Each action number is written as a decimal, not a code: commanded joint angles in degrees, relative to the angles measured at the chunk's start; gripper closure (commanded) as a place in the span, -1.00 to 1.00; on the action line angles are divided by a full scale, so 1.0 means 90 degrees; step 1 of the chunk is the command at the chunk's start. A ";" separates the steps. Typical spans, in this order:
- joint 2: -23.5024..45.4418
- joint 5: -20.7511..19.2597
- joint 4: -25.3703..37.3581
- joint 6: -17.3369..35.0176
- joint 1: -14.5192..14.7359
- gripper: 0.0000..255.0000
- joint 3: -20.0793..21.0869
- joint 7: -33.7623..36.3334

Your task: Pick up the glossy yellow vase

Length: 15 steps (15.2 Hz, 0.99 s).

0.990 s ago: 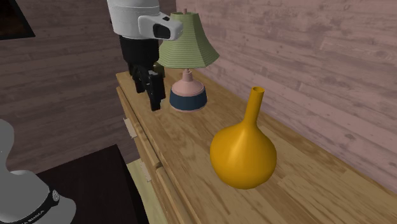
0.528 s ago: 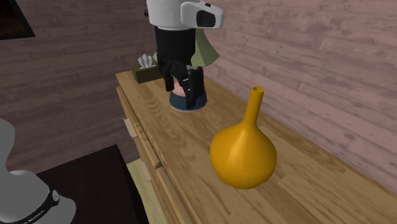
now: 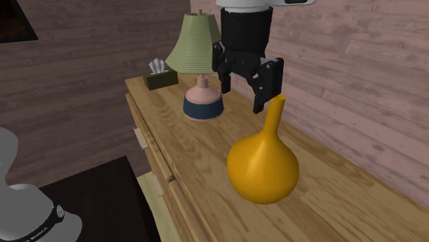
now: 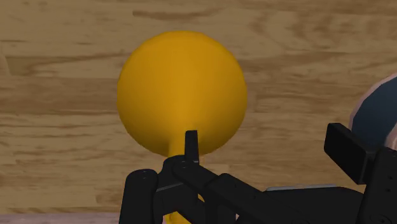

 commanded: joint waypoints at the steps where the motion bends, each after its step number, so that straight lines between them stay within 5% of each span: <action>1: 0.0383 0.0142 0.0523 -0.0047 -0.0077 -1.00 -0.0084 -0.0166; 5: 0.1339 0.0546 0.1922 -0.0352 -0.0372 -1.00 -0.0249 -0.0542; 15: 0.1147 0.0478 0.1015 0.0376 -0.0307 -1.00 -0.0219 -0.0556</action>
